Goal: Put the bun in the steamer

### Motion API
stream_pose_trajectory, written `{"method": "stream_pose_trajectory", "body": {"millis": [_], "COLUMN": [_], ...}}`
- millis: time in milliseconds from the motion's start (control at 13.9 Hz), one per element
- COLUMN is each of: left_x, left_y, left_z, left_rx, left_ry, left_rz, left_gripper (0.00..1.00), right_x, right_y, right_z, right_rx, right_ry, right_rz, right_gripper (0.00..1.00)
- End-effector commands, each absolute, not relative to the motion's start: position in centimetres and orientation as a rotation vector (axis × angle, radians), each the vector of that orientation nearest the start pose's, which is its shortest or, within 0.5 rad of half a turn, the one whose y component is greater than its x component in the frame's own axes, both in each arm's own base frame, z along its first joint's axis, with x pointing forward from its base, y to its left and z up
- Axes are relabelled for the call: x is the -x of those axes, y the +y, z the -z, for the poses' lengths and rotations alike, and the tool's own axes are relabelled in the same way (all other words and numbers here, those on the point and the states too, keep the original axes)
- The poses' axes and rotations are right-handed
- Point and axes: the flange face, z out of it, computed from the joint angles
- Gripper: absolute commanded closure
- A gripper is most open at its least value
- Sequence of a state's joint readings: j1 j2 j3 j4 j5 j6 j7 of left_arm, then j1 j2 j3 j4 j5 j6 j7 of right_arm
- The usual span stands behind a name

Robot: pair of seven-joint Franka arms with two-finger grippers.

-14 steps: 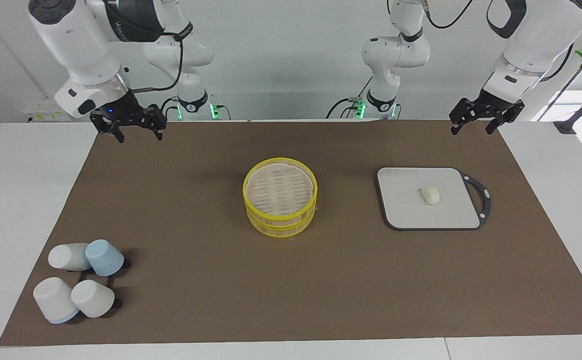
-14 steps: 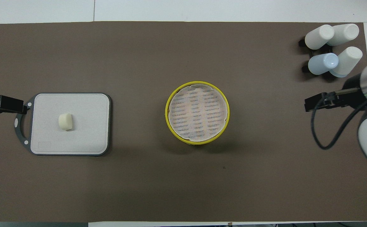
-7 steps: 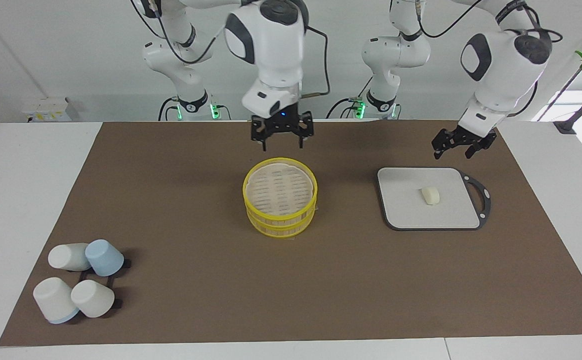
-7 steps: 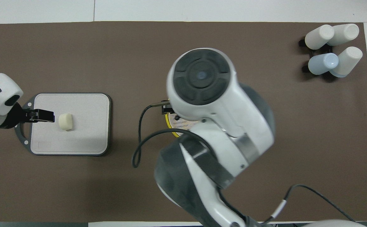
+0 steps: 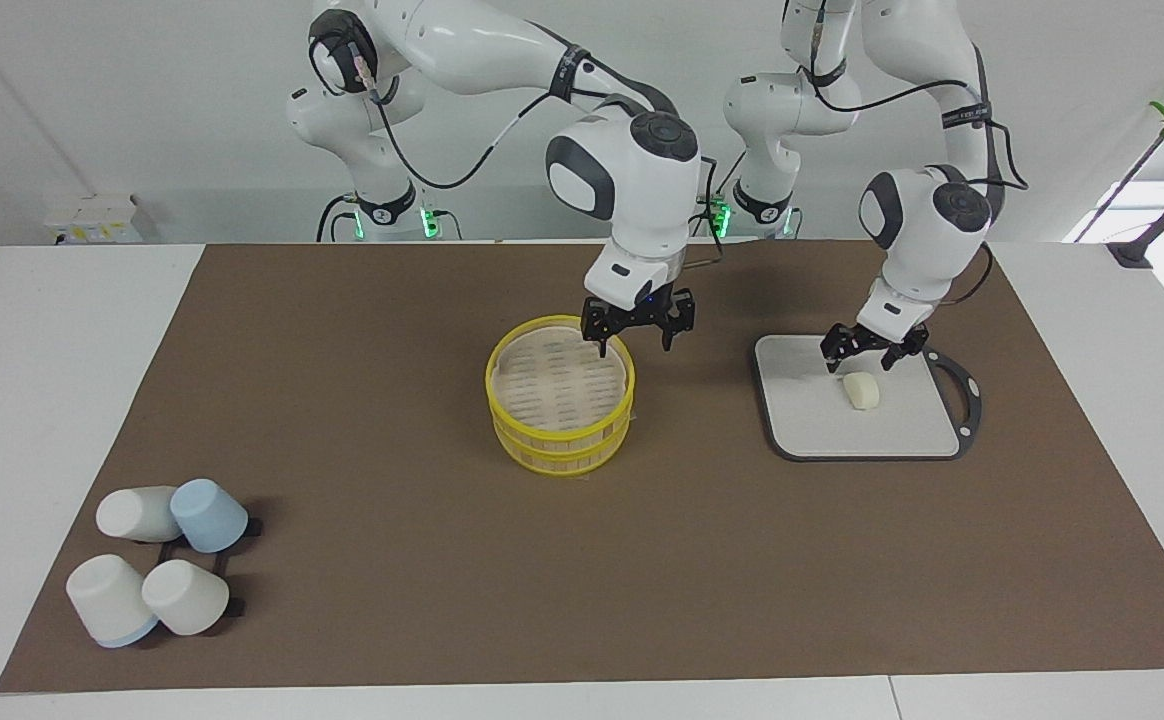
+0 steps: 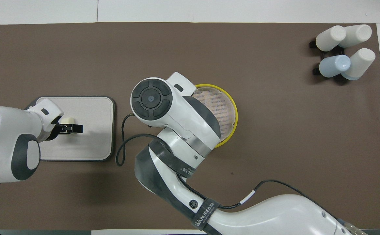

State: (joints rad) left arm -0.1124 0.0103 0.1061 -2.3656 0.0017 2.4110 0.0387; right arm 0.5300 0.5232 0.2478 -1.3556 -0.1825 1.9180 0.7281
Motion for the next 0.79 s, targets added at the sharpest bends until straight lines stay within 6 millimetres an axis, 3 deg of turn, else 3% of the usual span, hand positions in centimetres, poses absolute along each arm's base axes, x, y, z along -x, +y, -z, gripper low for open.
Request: {"method": "stream_pose_trajectory", "body": {"millis": [0,288,431,575,719], "left_x": [-50.0,-50.4,-50.4,-50.4,-50.4], "left_y": [-0.2,0.0,0.3,0.3,0.4], "left_z": [-31.8,-31.3,-31.3,-31.2,-31.0], "left_rx": [3.136,3.134,3.133,3.133,3.133], "left_ry": [-0.001,-0.033,-0.042,-0.042,-0.049], "left_rz": [0.084,0.125,0.128,0.125,0.121], "left_gripper": [0.00,0.01,0.13,0.20,0.47], "right_x": [-52.7,-50.9,-51.0,-51.1,-51.2], "right_y": [46.2,46.4,46.3,46.1,45.9], "right_z": [-41.8,-39.8,-39.6,-39.5,-39.4], "right_rx": [3.136,3.146,3.147,3.141,3.144], "right_ry": [-0.085,-0.121,-0.123,-0.113,-0.110], "right_rz": [0.141,0.125,0.123,0.116,0.110], "right_gripper": [0.00,0.00,0.01,0.28,0.51]}}
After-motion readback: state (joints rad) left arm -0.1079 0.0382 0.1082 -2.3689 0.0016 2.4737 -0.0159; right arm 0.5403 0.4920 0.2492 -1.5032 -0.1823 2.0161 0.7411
